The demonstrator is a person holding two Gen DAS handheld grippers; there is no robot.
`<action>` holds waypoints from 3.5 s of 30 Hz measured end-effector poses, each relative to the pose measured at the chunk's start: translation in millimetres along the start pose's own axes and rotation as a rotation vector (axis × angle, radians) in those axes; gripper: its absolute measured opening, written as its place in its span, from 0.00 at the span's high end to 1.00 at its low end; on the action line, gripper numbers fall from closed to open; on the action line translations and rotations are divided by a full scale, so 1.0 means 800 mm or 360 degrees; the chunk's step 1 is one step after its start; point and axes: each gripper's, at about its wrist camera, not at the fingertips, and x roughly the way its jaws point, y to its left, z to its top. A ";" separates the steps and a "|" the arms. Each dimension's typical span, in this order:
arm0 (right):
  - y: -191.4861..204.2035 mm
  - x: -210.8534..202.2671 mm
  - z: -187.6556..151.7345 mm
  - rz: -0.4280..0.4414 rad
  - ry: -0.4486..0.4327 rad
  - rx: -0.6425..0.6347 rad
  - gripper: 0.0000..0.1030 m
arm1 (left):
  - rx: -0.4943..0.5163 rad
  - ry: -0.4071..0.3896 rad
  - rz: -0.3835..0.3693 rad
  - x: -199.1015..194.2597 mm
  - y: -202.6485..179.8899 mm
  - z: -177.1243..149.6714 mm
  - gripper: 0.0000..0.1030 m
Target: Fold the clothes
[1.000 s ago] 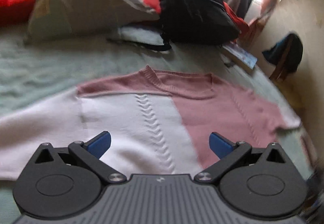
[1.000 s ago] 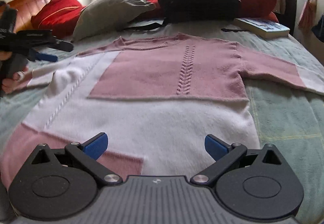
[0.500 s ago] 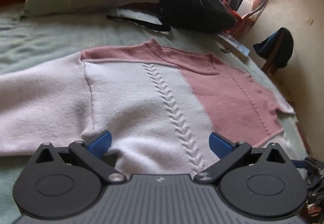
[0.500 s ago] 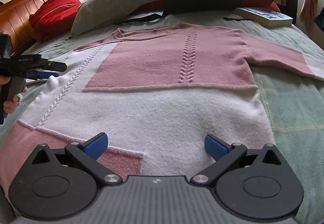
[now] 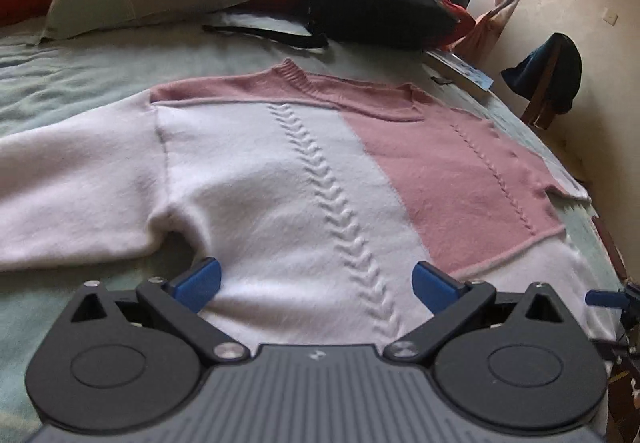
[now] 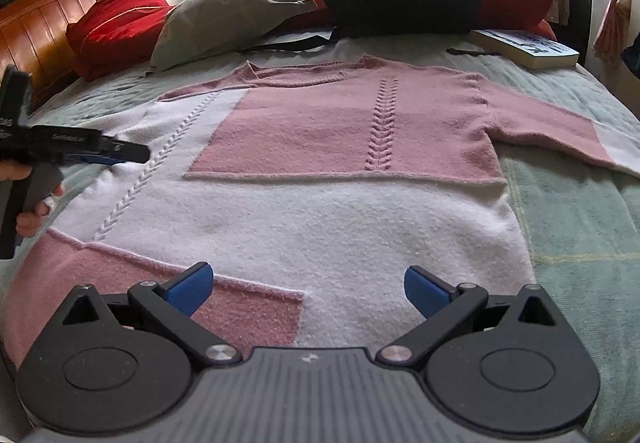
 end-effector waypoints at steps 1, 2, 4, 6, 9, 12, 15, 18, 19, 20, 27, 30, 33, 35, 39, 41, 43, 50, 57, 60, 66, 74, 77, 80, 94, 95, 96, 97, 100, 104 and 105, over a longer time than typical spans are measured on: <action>0.000 0.001 0.000 0.0002 0.0004 0.0004 0.00 | 0.0004 0.0007 0.0011 -0.003 -0.001 0.000 0.01; -0.001 0.003 -0.001 0.0005 0.0008 0.0011 0.00 | 0.0007 0.0019 0.0021 -0.007 -0.004 0.003 0.01; -0.001 0.005 0.000 0.0009 0.0012 0.0017 0.00 | 0.0021 0.0041 0.0034 -0.016 -0.014 0.015 0.01; 0.001 0.005 0.000 0.0013 0.0007 0.0013 0.00 | 0.0049 0.0009 0.0029 -0.020 -0.024 0.033 0.01; 0.002 0.007 0.003 0.0018 0.0002 0.0017 0.00 | 0.0022 -0.0008 0.0019 -0.007 -0.028 0.061 0.01; 0.005 0.009 0.007 0.0027 -0.0009 0.0006 0.00 | -0.0121 0.0095 -0.0017 0.035 -0.016 0.082 0.01; 0.010 0.010 0.014 0.0046 -0.0019 -0.0031 0.00 | -0.0249 0.0147 0.0020 0.068 0.007 0.088 0.01; 0.015 0.016 0.019 0.0054 -0.0028 -0.0076 0.00 | -0.0308 0.0090 0.0059 0.072 0.019 0.103 0.01; 0.016 0.018 0.020 0.0059 -0.0027 -0.0083 0.00 | -0.0320 0.0072 0.0077 0.073 0.023 0.110 0.01; 0.017 0.022 0.021 0.0069 -0.0025 -0.0086 0.00 | -0.0332 0.0071 0.0099 0.077 0.029 0.117 0.01; 0.015 0.039 0.020 0.0111 0.0012 -0.0075 0.00 | -0.0430 0.0006 0.0175 0.124 0.073 0.154 0.01; 0.014 0.041 0.019 0.0093 0.0017 -0.0079 0.00 | -0.0418 -0.0041 0.0246 0.134 0.079 0.164 0.01; 0.014 0.038 0.018 0.0079 0.0015 -0.0068 0.00 | -0.0421 -0.0034 0.0269 0.132 0.074 0.170 0.01; 0.015 0.033 0.017 0.0074 0.0014 -0.0068 0.00 | -0.0383 -0.0016 0.0258 0.117 0.067 0.171 0.01; 0.022 0.023 0.016 0.0085 0.0004 -0.0064 0.00 | -0.0258 -0.0032 0.0325 0.046 0.064 0.172 0.01; 0.030 0.017 0.015 0.0098 -0.0009 -0.0080 0.00 | -0.0241 -0.0044 0.0375 0.007 0.074 0.171 0.01; 0.038 0.010 0.015 0.0107 -0.0018 -0.0096 0.00 | -0.0263 -0.0043 0.0430 -0.034 0.096 0.167 0.01; 0.081 -0.005 0.023 0.0128 -0.0050 -0.0165 0.00 | -0.0455 -0.0023 0.0566 -0.125 0.192 0.119 0.01; 0.128 -0.003 0.030 0.0093 -0.0039 -0.0252 0.00 | -0.0555 -0.0072 0.0480 -0.141 0.250 0.090 0.01; 0.142 0.001 0.032 0.0074 -0.0030 -0.0272 0.00 | -0.0599 -0.0100 0.0407 -0.134 0.268 0.084 0.01; 0.165 0.017 0.037 0.0039 0.0018 -0.0320 0.00 | -0.0672 -0.0093 0.0277 -0.103 0.295 0.068 0.01; 0.173 0.030 0.040 0.0015 0.0056 -0.0337 0.00 | -0.0631 -0.0060 0.0168 -0.107 0.288 0.033 0.01; 0.174 0.034 0.039 0.0011 0.0070 -0.0336 0.00 | -0.0689 -0.0085 0.0129 -0.117 0.297 0.038 0.01; 0.175 0.035 0.039 0.0006 0.0074 -0.0336 0.00 | -0.0782 -0.0116 0.0070 -0.123 0.309 0.045 0.01; 0.173 0.045 0.038 -0.0012 0.0100 -0.0324 0.00 | -0.0811 -0.0082 0.0108 -0.130 0.331 0.042 0.01; 0.174 0.045 0.038 -0.0011 0.0100 -0.0331 0.00 | -0.0825 -0.0096 0.0137 -0.125 0.337 0.039 0.01; 0.176 0.044 0.037 -0.0010 0.0101 -0.0338 0.00 | -0.0829 -0.0134 0.0171 -0.122 0.343 0.037 0.01; 0.177 0.044 0.036 -0.0011 0.0102 -0.0343 0.00 | -0.0841 -0.0176 0.0205 -0.120 0.347 0.036 0.01; 0.177 0.041 0.034 -0.0019 0.0103 -0.0349 0.00 | -0.0886 -0.0276 0.0298 -0.123 0.354 0.040 0.01; 0.173 0.040 0.033 -0.0020 0.0105 -0.0332 0.00 | -0.0833 -0.0268 0.0297 -0.134 0.344 0.048 0.01; 0.172 0.041 0.032 -0.0020 0.0107 -0.0328 0.00 | -0.0787 -0.0272 0.0303 -0.139 0.338 0.050 0.01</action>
